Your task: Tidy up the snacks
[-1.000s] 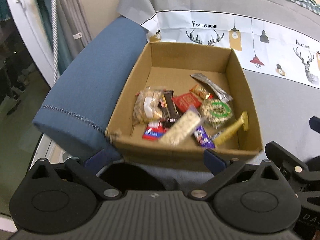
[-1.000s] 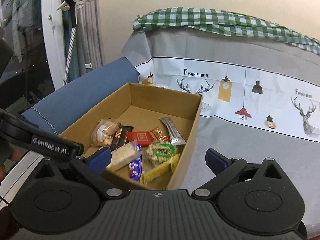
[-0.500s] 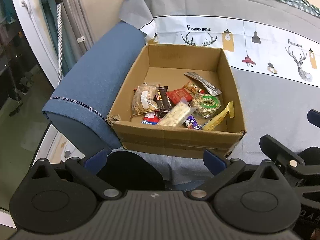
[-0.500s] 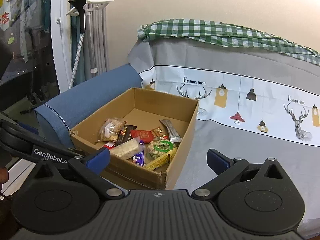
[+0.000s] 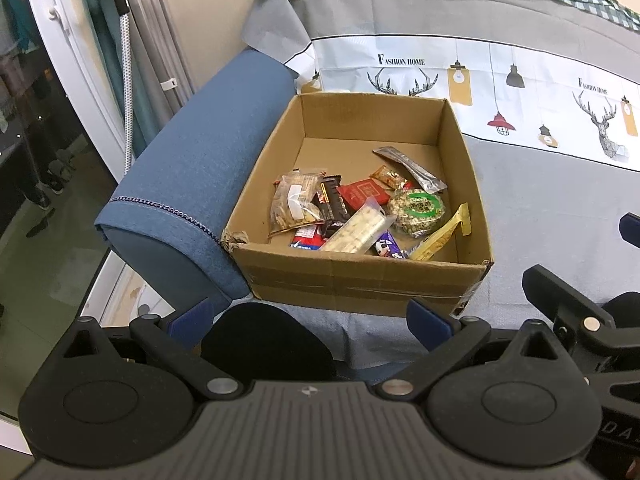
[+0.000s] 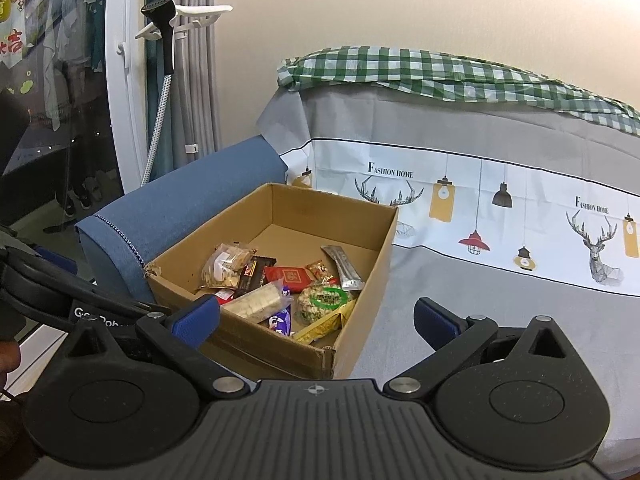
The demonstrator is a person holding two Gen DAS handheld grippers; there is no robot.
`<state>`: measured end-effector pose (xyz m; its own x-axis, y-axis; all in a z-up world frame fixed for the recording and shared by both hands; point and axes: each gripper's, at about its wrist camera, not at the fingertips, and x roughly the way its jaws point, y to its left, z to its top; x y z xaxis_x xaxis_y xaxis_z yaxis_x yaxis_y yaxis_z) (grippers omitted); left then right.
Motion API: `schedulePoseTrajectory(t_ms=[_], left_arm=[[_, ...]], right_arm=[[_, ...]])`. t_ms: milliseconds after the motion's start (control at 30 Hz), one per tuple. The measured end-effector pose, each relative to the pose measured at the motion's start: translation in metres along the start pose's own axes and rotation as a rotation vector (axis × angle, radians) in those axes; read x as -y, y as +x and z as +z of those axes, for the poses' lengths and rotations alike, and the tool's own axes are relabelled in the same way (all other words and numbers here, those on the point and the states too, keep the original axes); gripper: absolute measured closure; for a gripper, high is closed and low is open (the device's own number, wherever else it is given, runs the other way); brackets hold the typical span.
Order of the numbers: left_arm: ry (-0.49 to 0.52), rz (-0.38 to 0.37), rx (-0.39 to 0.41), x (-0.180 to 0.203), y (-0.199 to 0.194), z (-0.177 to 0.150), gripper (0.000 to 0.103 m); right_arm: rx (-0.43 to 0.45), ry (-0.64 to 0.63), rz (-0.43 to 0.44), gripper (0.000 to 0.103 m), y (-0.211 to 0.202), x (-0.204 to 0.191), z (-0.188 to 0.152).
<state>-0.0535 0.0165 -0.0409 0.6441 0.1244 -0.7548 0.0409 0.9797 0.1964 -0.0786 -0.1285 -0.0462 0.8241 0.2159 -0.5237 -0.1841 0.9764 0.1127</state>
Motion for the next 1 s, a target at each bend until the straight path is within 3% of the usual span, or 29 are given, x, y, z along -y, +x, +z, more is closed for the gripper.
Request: schedulePoseTrajectory(t_ms=[1000], left_arm=[[0.000,0.001,-0.015,0.0015,0.0035,-0.0013,0.000]], right_arm=[[-0.012,0.005,-0.001,0.001,0.0028,-0.0012,-0.0011]])
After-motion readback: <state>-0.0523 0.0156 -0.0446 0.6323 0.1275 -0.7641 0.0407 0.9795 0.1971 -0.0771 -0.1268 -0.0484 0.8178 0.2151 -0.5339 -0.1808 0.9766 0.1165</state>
